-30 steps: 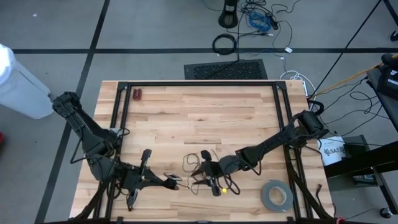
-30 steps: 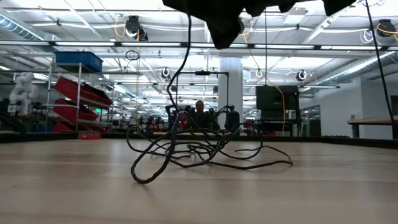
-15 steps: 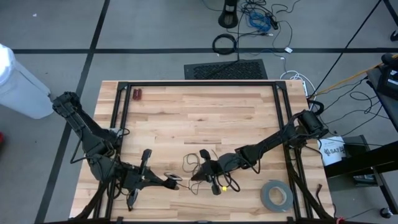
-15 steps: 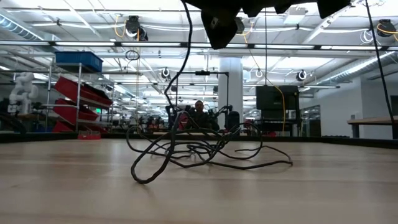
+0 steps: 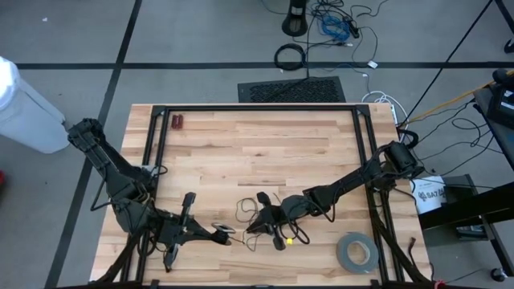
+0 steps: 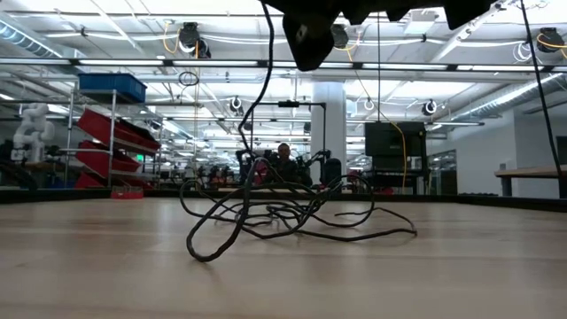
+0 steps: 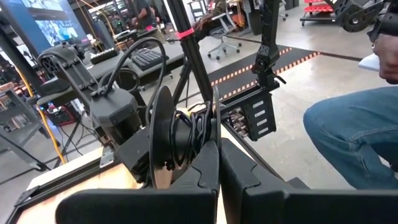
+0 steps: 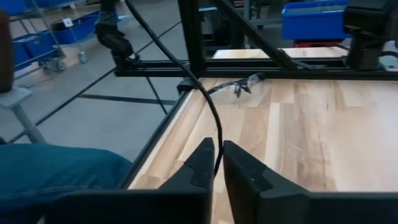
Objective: Coil cords
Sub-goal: Coil the black wire on the spool
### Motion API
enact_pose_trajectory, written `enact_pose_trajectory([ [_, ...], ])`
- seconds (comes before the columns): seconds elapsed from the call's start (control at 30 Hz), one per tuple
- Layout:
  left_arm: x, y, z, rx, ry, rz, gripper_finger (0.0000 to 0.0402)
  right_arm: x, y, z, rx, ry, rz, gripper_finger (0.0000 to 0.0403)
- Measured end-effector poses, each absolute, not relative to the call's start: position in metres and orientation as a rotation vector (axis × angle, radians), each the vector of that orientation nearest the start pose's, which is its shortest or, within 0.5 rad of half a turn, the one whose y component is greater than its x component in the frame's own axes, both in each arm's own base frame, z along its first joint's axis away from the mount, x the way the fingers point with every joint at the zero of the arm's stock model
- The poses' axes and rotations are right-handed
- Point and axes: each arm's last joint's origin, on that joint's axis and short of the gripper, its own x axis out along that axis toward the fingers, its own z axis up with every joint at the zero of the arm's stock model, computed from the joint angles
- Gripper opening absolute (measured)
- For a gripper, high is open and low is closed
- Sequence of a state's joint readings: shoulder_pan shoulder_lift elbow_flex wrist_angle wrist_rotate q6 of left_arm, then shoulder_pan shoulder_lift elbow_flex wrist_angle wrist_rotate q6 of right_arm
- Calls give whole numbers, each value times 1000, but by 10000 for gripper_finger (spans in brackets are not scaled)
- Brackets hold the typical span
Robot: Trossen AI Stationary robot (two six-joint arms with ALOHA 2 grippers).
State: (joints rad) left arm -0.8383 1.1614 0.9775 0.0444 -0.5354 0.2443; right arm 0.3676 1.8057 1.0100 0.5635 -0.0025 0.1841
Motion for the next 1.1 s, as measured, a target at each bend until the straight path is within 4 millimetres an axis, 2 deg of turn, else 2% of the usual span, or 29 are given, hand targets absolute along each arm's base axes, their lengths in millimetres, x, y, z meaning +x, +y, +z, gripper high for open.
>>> enact_pose_trajectory([
  [0.27, 184, -182, 347, 332, 72, -315, 0, 364, 140, 205, 152, 263, 348, 63],
  [0.73, 184, -182, 347, 337, 72, -315, 0, 363, 141, 205, 174, 270, 368, 84],
  [1.1, 184, -182, 347, 337, 71, -315, 0, 364, 140, 205, 156, 263, 341, 85],
])
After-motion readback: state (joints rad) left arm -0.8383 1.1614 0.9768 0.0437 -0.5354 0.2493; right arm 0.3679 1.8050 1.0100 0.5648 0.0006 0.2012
